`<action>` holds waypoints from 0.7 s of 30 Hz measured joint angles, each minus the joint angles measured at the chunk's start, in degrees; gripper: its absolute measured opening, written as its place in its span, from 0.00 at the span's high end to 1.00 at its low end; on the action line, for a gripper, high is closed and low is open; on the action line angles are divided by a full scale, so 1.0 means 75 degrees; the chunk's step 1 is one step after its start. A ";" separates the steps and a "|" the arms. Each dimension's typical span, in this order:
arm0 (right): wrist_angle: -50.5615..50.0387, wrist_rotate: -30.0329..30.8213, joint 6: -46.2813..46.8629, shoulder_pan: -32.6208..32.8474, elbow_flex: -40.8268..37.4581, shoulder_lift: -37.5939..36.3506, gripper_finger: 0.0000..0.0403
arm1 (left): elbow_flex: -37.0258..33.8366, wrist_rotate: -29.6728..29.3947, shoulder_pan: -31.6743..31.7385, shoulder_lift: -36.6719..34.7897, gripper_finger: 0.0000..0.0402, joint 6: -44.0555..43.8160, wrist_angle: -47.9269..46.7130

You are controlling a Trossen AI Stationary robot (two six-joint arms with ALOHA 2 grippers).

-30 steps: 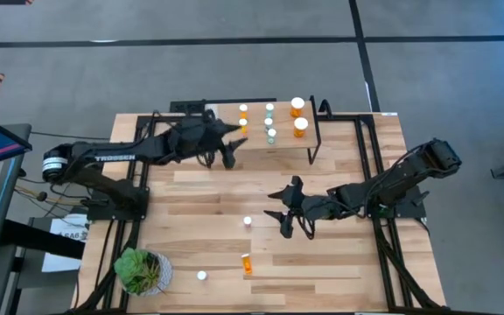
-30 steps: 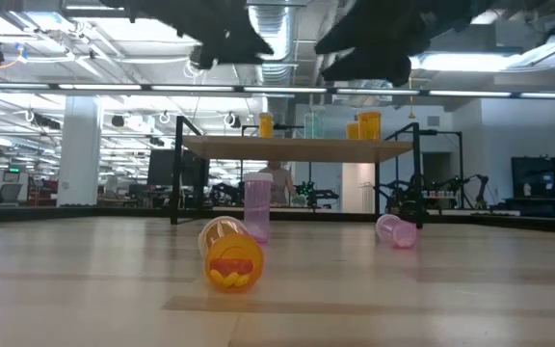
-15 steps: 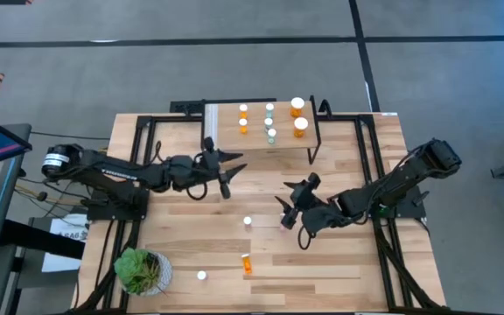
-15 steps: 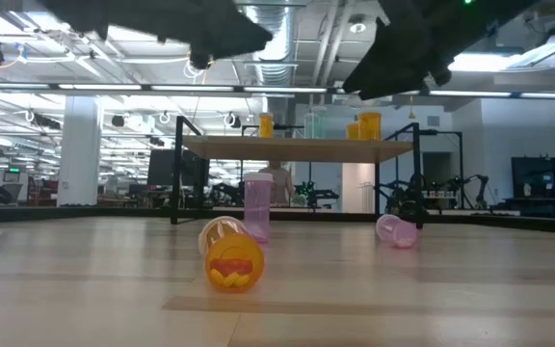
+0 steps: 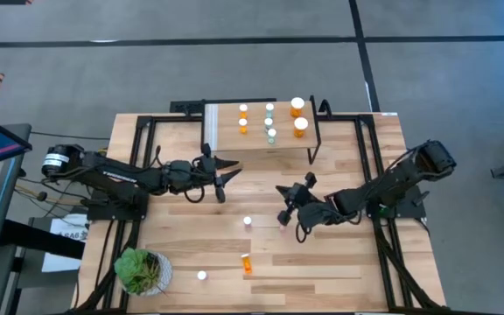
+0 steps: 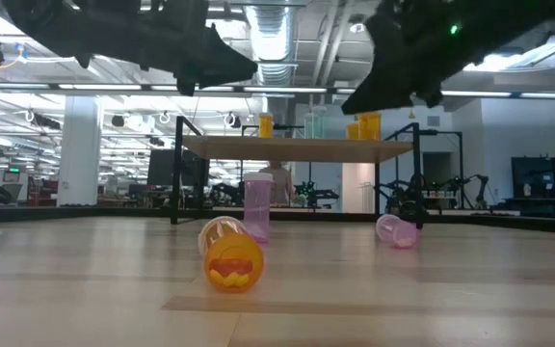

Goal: Pick and place medicine bottles onto shelf by color
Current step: Adjust the small blue pill bottle on the shelf

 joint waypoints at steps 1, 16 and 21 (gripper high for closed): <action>0.0322 0.0257 0.0075 -0.0062 -0.0151 0.0112 0.97 | 0.0000 0.0004 0.0000 0.0000 0.73 0.0000 0.0006; 0.4182 0.1638 -0.1218 -0.1392 -0.0074 0.2532 0.99 | -0.0003 0.0018 0.0000 0.0029 0.73 -0.0121 -0.0068; 0.4489 0.1673 -0.2088 -0.1333 0.0268 0.2744 0.99 | -0.0003 0.0022 0.0000 0.0029 0.73 -0.0119 -0.0237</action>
